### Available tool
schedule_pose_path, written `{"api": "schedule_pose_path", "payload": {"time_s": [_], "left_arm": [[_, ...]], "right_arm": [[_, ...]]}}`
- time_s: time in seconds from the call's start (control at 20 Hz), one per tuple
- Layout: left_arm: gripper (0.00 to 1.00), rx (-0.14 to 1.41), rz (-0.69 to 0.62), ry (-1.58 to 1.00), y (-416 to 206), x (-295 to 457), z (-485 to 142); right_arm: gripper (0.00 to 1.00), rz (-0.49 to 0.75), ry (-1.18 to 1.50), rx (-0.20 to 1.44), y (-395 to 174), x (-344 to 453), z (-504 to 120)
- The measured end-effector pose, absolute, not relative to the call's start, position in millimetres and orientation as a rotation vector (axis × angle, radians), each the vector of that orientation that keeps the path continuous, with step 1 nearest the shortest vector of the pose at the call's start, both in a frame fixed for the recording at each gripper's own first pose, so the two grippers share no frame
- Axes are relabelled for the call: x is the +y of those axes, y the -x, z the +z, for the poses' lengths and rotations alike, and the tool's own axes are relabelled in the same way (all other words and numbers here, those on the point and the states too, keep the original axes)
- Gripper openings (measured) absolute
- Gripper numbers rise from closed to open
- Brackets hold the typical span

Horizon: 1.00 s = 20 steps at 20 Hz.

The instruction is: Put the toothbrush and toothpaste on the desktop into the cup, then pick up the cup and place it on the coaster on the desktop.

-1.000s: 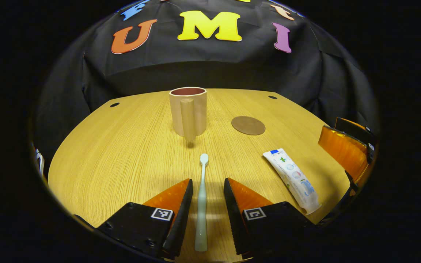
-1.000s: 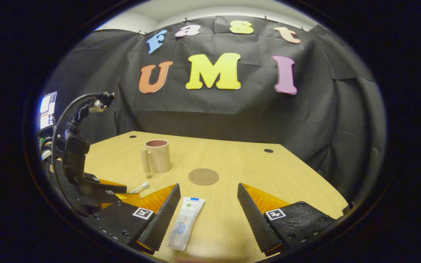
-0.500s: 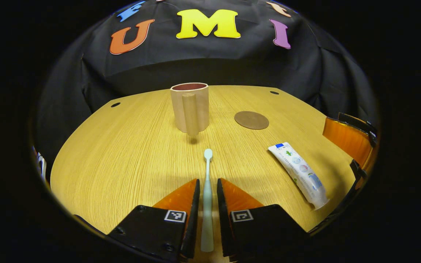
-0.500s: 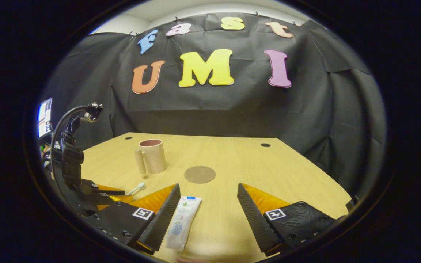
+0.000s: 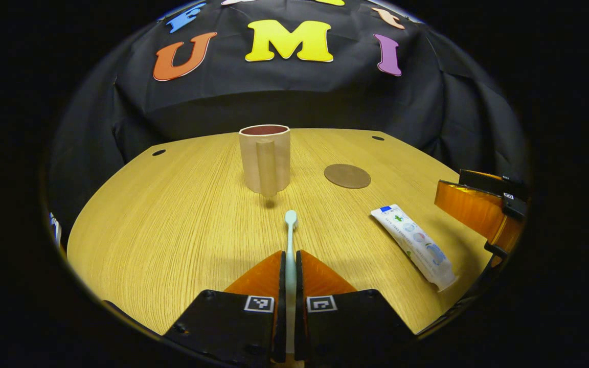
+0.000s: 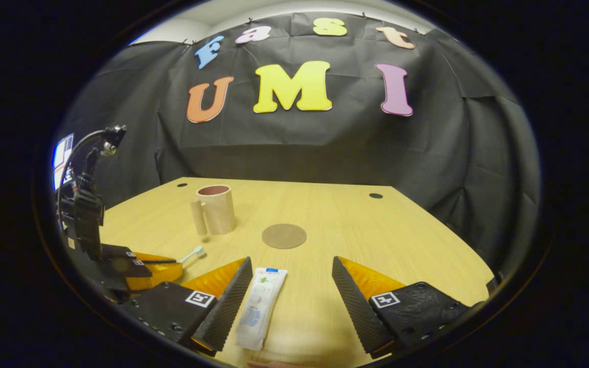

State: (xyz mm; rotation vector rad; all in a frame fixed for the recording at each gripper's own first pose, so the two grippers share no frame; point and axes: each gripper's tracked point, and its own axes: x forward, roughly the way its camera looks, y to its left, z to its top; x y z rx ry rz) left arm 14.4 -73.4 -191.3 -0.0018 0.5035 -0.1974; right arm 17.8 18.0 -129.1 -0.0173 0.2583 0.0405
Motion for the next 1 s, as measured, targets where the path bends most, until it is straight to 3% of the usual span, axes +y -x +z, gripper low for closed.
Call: {"api": "schedule_pose_path", "payload": {"time_s": [0.4, 0.8, 1.0], "left_arm": [[0.08, 0.334, -0.126, 0.02, -10, -53, -135], [0.08, 0.077, -0.025, -0.014, 0, -28, -61], [0.08, 0.016, -0.009, -0.021, -1, -28, -47]], "right_arm": [[0.95, 0.063, 0.031, 0.312, -18, 31, -141], [0.93, 0.083, 0.004, 0.516, -4, 48, -197], [0.75, 0.1, 0.031, 0.536, -2, 56, -203]]}}
